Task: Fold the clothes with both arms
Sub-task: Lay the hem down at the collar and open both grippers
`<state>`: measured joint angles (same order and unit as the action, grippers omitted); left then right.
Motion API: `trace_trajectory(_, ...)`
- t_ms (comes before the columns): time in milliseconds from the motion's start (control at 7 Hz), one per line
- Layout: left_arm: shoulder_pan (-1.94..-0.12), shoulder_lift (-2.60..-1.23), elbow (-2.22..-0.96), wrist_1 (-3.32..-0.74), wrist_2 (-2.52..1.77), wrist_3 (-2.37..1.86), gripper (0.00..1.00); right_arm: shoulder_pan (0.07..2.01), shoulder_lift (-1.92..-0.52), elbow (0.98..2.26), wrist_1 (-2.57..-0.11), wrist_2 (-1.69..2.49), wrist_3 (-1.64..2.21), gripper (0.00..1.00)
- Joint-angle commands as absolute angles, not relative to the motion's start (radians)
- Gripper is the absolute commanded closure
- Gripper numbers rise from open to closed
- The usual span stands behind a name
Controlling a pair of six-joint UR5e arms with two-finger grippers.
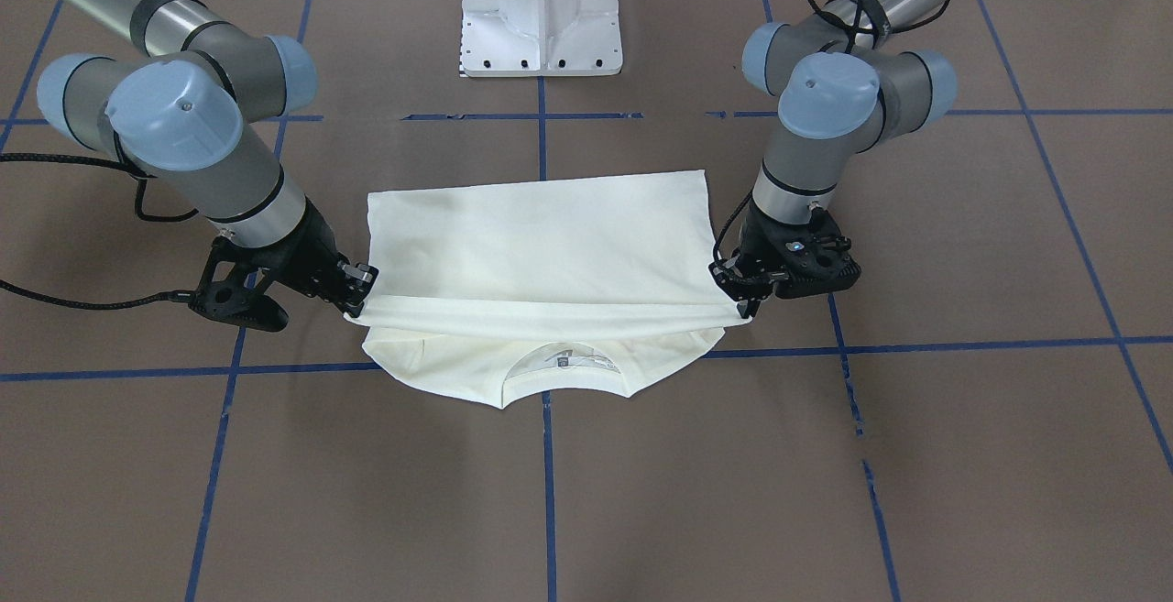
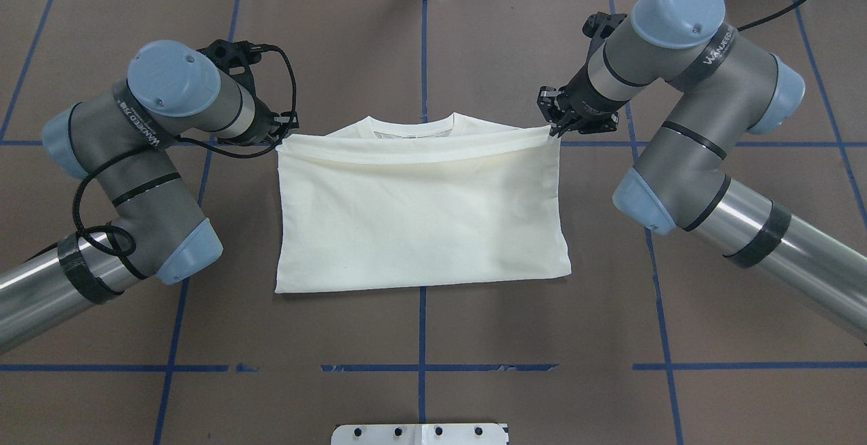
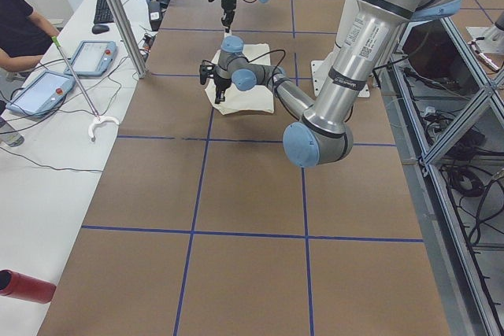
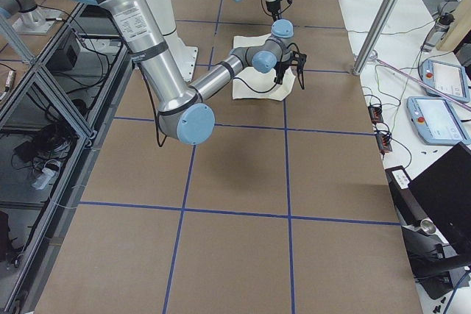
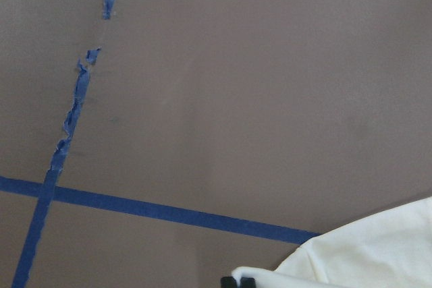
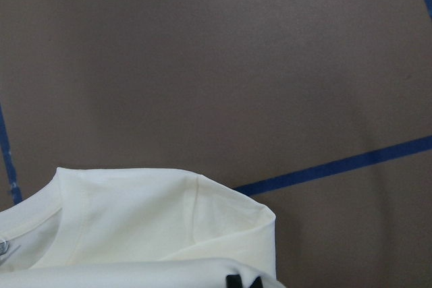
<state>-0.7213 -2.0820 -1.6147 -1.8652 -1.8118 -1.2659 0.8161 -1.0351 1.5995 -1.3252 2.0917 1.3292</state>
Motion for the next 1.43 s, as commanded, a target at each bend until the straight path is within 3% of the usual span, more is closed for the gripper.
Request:
trace_trajectory(0, -0.719, -2.086, -1.612, -1.867, -1.813, -1.267, 1.00, 0.811, -1.026, 1.575, -1.315, 2.091, 1.330, 1.00)
trace_trajectory(143, -0.719, -2.086, -1.608, -1.867, -1.812, -1.266, 1.00, 0.811, -1.026, 1.575, -1.313, 2.091, 1.330, 0.67)
trace_trajectory(286, -0.718, -2.088, -1.606, -1.868, -1.810, -1.266, 0.77, 0.799, -1.028, 1.577, -1.312, 2.083, 1.328, 0.01)
trace_trajectory(429, -0.718, -2.089, -1.606, -1.868, -1.809, -1.255, 0.10, 0.793, -1.028, 1.578, -1.310, 2.085, 1.325, 0.00)
trace_trajectory(571, -0.721, -2.088, -1.621, -1.867, -1.812, -1.255, 0.00, 0.793, -1.026, 1.594, -1.310, 2.088, 1.325, 0.00)
trace_trajectory(714, -0.722, -2.082, -1.649, -1.864, -1.813, -1.255, 0.00, 0.796, -1.032, 1.615, -1.310, 2.094, 1.328, 0.00)
trace_trajectory(1000, -0.724, -2.059, -1.718, -1.856, -1.812, -1.258, 0.00, 0.782, -1.144, 1.786, -1.312, 2.089, 1.354, 0.00)
trace_trajectory(1286, -0.719, -2.033, -1.773, -1.855, -1.810, -1.265, 0.00, 0.675, -1.192, 1.801, -1.325, 2.076, 1.414, 0.00)
